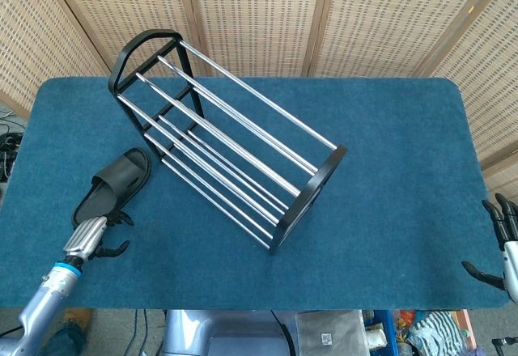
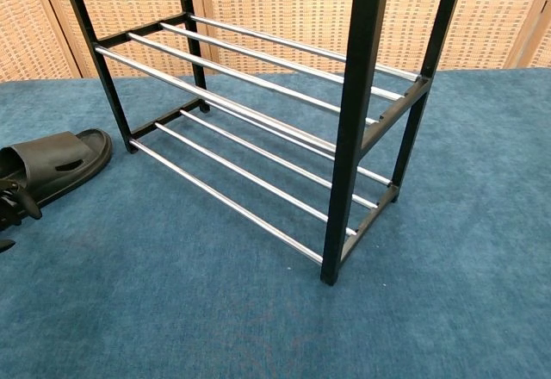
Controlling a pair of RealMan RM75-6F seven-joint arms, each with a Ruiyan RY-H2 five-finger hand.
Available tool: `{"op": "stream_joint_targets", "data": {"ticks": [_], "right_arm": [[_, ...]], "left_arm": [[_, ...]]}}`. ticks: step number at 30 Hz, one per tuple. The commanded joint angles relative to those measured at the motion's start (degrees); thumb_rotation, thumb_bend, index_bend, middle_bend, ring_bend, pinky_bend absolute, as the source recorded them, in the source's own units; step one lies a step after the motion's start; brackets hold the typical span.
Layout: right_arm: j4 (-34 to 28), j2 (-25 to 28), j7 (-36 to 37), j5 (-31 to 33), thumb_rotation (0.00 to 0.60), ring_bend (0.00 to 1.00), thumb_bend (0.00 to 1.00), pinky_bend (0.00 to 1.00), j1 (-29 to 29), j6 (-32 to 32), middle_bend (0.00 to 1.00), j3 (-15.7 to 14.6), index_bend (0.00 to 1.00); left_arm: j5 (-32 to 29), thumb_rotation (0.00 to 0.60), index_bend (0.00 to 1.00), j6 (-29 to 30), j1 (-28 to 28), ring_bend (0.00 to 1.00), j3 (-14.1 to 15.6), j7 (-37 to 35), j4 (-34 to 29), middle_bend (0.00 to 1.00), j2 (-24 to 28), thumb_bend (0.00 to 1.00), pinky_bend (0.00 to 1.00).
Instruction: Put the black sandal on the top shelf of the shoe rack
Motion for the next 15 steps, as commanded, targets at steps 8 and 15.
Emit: {"op": "stream_joint_targets", "data": {"ticks": [8, 15], "right_arm": [[-0.05, 0.13, 0.37, -0.19, 0.600, 0.00, 0.00, 0.00, -0.18, 0.25, 0.00, -0.10, 0.00], [-0.14, 0.19, 0.43, -0.24, 0.600, 0.00, 0.00, 0.00, -0.19, 0.18, 0.00, -0.18, 0.00]], "left_arm": [[-5.34, 0.600, 0.37, -5.15, -2.33, 0.30, -1.53, -2.15, 4.83, 0.28, 0.68, 0.38, 0.29], [-9.67, 0.600, 0.34, -7.45, -3.23, 0.20, -3.66, -2.88, 10.88, 0.18, 1.90, 0.38, 0.24]]}}
